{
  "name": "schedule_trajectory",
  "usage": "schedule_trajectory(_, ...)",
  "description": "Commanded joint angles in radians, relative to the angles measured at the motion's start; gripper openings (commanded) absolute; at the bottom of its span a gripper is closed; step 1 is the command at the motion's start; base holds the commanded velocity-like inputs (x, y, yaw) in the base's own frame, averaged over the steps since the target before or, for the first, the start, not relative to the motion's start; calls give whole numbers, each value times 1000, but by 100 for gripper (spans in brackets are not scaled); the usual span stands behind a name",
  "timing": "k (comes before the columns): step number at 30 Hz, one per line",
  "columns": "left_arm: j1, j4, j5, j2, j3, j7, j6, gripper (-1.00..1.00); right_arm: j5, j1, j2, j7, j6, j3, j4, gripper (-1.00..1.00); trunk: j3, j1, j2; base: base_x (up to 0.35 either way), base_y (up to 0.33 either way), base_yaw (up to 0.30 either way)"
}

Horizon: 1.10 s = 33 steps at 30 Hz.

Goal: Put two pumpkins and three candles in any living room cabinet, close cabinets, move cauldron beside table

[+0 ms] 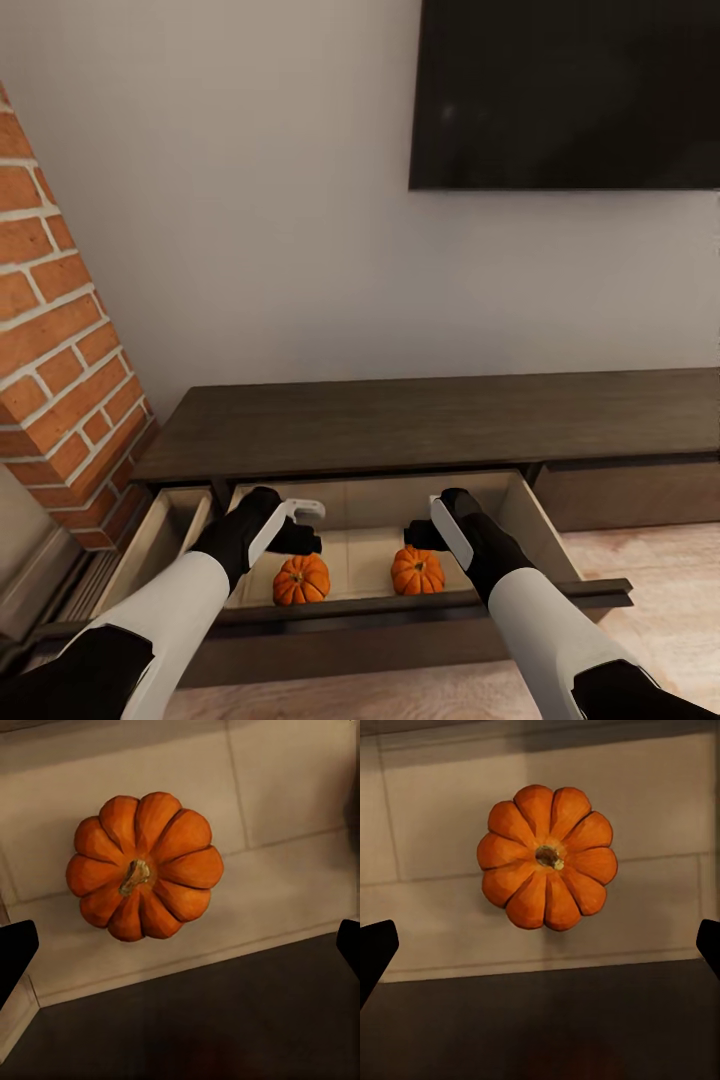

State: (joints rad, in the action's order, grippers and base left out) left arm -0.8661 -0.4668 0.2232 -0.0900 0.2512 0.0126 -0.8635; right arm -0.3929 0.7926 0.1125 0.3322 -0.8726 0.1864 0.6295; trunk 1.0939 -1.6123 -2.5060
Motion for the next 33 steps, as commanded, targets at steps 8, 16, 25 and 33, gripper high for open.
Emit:
schedule_trajectory(8,-2,0,5,-2,5,3,-48,100,-11,0,0,11,-5,4,2,100,-30,4,2,-1,0,0)
schedule_trajectory(16,-2,0,10,-3,5,4,-73,100,-12,0,2,12,-39,5,4,100,-61,7,3,-95,0,0)
schedule_trajectory(25,-2,-1,13,-4,5,6,-74,100,-12,0,4,13,-44,5,4,100,-96,11,6,-11,0,0)
schedule_trajectory(33,-2,0,12,-4,5,6,-74,100,-12,0,5,12,-45,6,4,100,-122,35,48,-11,0,0)
